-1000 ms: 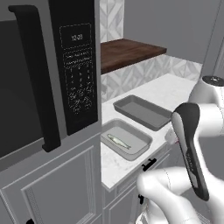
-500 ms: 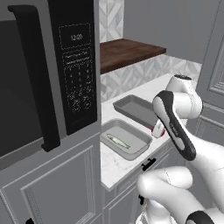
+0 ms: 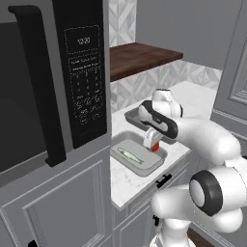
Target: Place one tomato and one fish in each tupperware on the nearby counter, to pack two identical lunches.
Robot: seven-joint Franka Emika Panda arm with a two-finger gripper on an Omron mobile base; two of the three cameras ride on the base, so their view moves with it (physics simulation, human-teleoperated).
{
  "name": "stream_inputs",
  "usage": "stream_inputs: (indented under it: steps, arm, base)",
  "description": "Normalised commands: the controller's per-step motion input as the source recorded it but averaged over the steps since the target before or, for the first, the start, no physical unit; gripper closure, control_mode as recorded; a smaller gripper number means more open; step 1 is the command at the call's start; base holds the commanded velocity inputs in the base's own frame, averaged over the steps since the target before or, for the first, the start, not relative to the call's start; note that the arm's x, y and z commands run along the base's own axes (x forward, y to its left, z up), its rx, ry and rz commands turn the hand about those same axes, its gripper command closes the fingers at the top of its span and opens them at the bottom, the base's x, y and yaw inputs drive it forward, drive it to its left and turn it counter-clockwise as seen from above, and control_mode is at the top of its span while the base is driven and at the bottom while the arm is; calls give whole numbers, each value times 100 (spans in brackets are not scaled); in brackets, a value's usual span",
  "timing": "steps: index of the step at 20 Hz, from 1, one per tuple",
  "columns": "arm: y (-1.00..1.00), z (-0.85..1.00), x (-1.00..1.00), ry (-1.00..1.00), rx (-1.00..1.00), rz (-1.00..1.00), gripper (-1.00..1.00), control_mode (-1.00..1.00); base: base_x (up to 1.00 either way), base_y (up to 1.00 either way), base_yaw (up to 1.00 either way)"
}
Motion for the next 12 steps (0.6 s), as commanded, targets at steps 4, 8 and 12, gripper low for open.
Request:
stream_inputs:
  steps: [4, 8, 12]
  arm:
    - [9, -55, 86, -5, -10, -10, 100, -100]
    - [11, -60, 87, -8, -2, -8, 100, -100]
    - [3, -70, 31, -16, 0, -4, 100, -100]
  base:
    - [0, 0, 0]
    - [0, 0, 0]
    - [0, 0, 0]
